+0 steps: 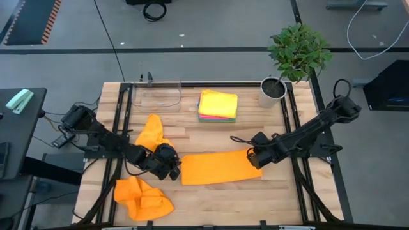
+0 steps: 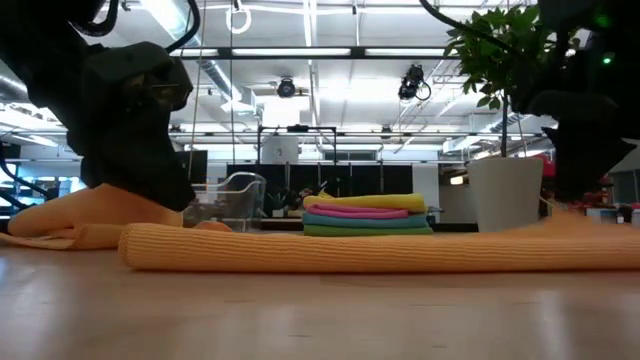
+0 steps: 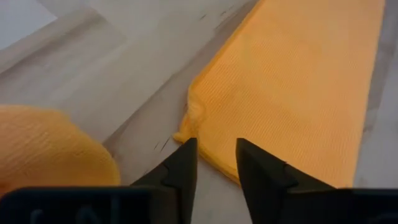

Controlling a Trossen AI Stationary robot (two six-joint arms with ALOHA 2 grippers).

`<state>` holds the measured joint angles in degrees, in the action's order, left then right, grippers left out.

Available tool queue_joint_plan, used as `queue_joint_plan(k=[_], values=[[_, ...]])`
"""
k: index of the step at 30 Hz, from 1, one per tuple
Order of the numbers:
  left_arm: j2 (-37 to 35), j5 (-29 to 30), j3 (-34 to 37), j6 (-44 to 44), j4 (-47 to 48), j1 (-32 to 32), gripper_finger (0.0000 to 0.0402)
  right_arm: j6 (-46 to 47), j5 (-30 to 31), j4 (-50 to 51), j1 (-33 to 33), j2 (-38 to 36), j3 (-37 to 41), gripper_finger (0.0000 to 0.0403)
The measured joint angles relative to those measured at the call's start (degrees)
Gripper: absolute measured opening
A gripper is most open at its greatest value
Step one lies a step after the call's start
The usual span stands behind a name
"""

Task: Fold microfiber towels
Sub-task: Fold the middle orange towel

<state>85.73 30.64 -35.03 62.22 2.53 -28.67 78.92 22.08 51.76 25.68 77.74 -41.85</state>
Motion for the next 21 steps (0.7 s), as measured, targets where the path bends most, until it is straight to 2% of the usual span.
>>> queue_joint_plan(k=[5,9,12,17,21], values=[[-0.4,-2.0,0.0,-1.4,-2.0,0.0,0.0142,-1.6,-2.8,0.3,0.6,-3.8,-2.6,0.0158],[-0.2,-2.1,0.0,-6.2,-7.4,-0.1,0.0131,5.5,-3.4,-1.1,5.1,-5.3,-4.2,0.0155],[0.9,-3.2,0.0,-7.9,-9.4,1.1,0.0099,11.1,-3.7,-5.7,9.7,-3.7,-3.4,0.0124],[5.7,-11.8,0.0,-10.9,-10.9,5.7,0.0014,17.7,-4.0,-12.6,16.2,3.0,-2.5,0.0021],[8.1,-12.9,0.0,-12.0,-11.6,9.8,0.0016,23.4,-4.1,-12.2,18.7,7.2,-2.5,0.0009]])
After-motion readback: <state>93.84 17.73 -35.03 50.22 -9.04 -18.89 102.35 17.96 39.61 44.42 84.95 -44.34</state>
